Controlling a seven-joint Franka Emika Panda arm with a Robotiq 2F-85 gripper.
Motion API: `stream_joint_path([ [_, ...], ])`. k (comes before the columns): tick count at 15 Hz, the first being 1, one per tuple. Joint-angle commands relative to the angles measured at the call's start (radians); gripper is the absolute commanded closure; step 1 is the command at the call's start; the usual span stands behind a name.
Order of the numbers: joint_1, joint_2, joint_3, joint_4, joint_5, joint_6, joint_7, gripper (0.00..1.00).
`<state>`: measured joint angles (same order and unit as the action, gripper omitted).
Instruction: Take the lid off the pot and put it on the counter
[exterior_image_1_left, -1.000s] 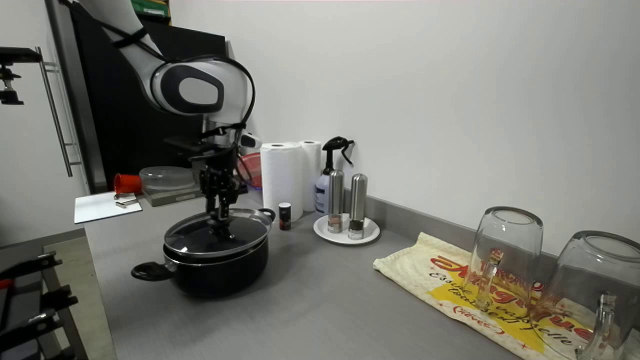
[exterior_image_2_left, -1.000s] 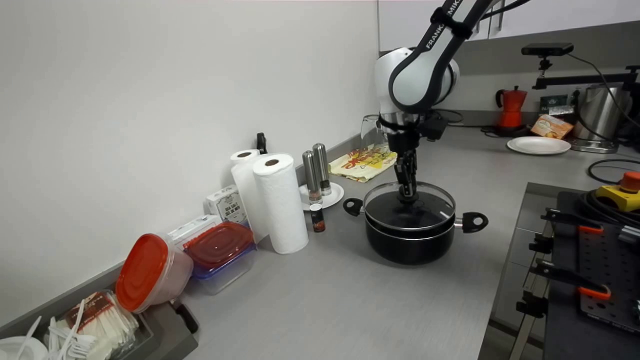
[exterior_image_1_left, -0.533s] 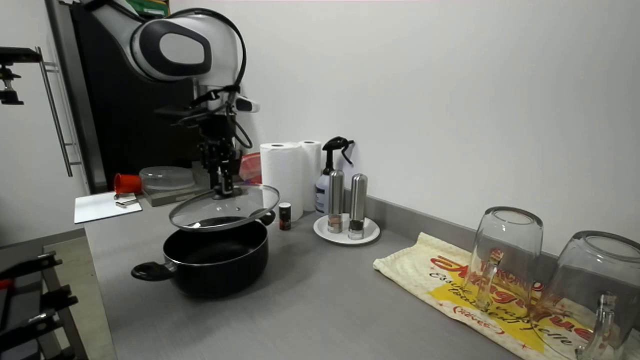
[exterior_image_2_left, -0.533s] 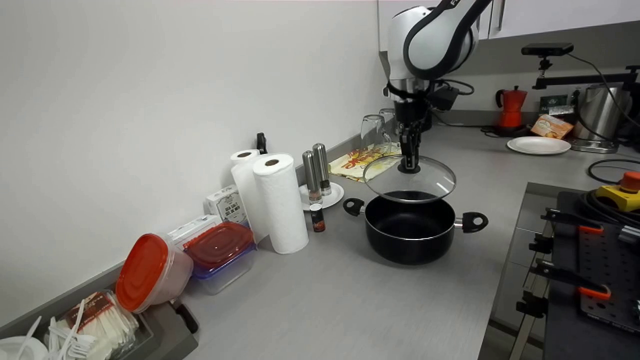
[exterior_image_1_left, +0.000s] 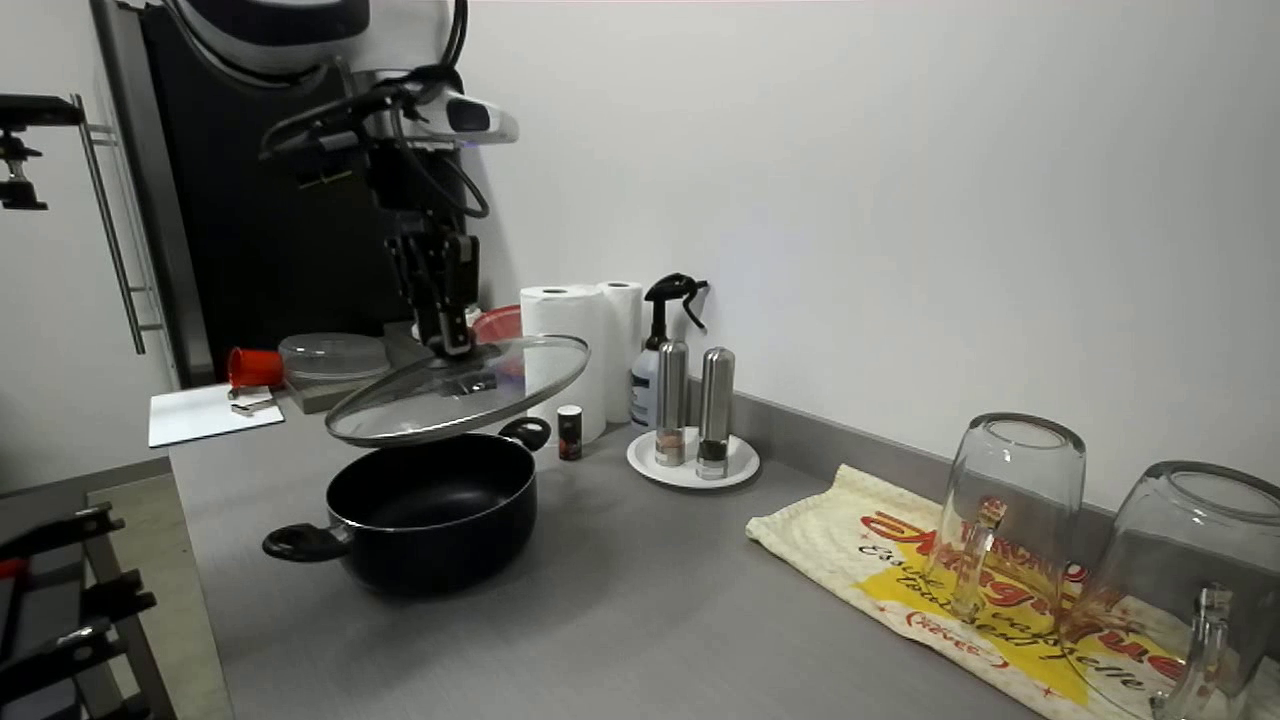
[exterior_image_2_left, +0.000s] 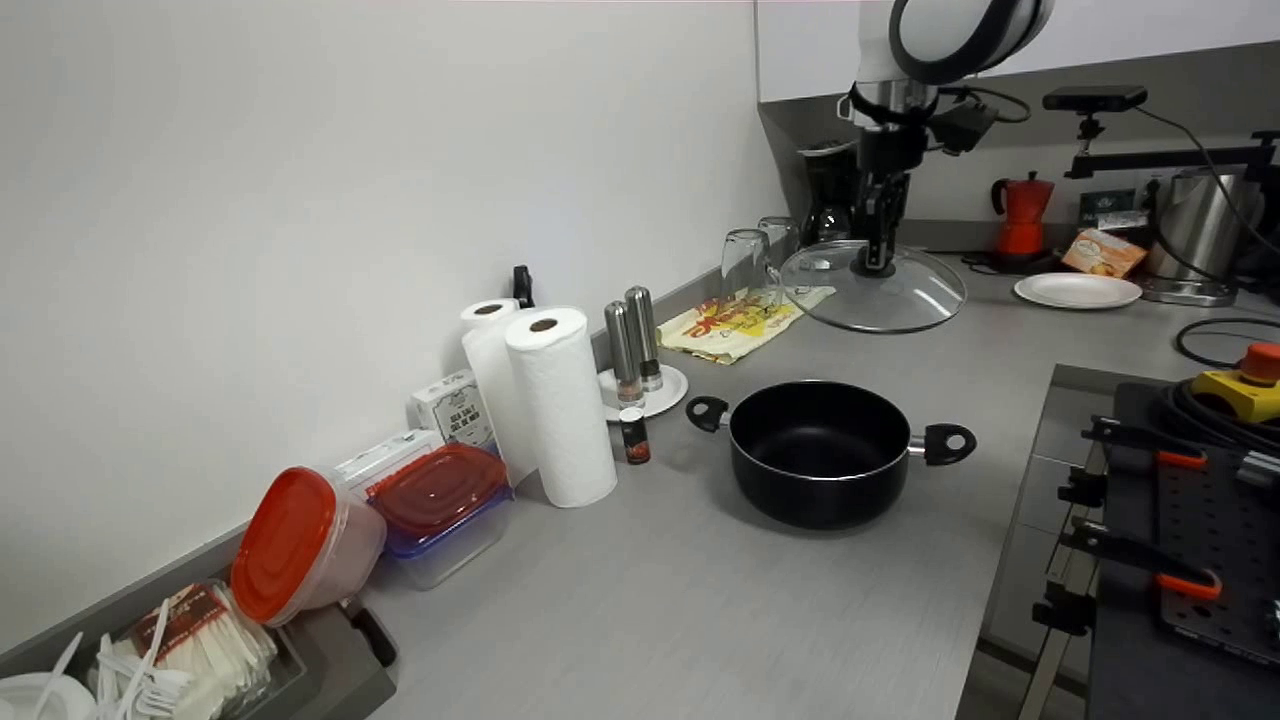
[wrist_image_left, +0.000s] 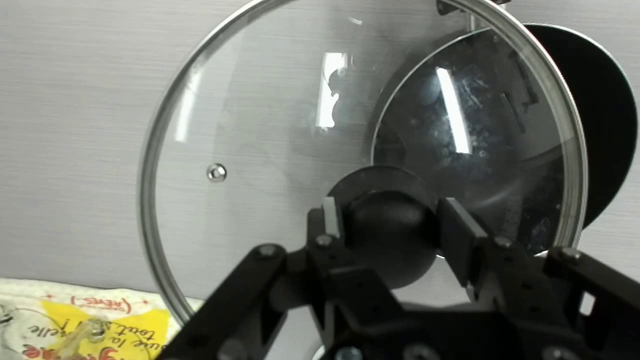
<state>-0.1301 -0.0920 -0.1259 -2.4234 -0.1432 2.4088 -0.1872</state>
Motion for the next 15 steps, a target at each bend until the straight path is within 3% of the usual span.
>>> stream_joint_path([
  [1,-0.054,-0.115,-0.056,-0.050,-0.031,-0.016,-0.025,0.76],
  [8,-0.126,-0.078,-0.145,0.043,-0.019,-0.032,-0.089,0.76],
  [15,-0.119,0.062,-0.147,0.154,-0.003,-0.015,-0.120,0.76],
])
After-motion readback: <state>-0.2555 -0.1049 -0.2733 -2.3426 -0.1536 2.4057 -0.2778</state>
